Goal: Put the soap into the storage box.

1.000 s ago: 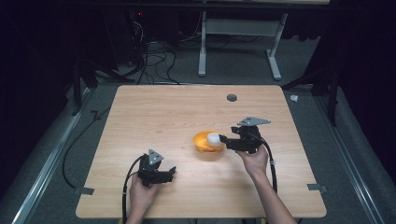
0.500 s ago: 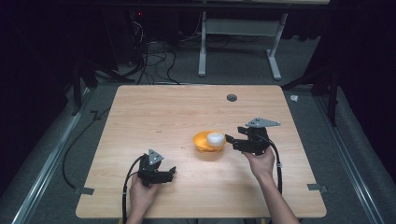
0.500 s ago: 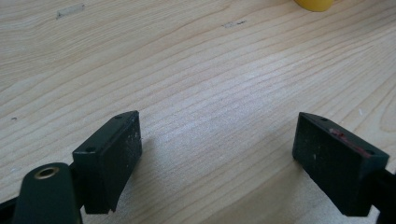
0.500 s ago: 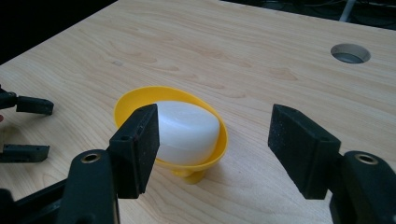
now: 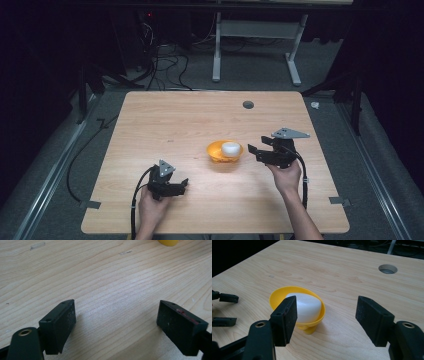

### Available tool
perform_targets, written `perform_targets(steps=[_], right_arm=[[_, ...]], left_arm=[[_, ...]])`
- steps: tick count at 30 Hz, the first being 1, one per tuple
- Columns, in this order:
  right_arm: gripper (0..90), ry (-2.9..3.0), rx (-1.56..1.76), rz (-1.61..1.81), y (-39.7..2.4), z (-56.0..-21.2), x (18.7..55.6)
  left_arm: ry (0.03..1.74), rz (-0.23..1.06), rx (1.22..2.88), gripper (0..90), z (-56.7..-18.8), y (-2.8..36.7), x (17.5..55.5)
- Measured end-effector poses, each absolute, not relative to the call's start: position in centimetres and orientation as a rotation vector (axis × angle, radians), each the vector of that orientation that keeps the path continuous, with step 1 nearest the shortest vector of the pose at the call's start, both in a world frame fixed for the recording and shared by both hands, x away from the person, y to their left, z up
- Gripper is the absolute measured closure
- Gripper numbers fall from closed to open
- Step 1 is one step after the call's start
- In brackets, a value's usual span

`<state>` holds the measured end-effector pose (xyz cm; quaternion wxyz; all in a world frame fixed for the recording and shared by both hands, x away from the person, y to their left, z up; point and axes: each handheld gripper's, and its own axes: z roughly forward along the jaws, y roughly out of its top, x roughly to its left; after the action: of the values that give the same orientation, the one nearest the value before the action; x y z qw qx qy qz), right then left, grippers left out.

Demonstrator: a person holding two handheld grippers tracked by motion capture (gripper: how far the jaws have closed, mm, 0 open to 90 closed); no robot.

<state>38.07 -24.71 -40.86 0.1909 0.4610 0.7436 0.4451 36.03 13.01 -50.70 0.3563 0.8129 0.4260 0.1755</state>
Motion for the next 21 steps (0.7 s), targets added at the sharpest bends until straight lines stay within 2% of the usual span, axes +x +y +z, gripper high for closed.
perform_targets(steps=[21], right_arm=[[34.7,2.016,1.318,1.266,-27.4,-40.4,36.1]], left_arm=[[1.102,0.453,2.098,16.1,-50.7,13.0,36.0]])
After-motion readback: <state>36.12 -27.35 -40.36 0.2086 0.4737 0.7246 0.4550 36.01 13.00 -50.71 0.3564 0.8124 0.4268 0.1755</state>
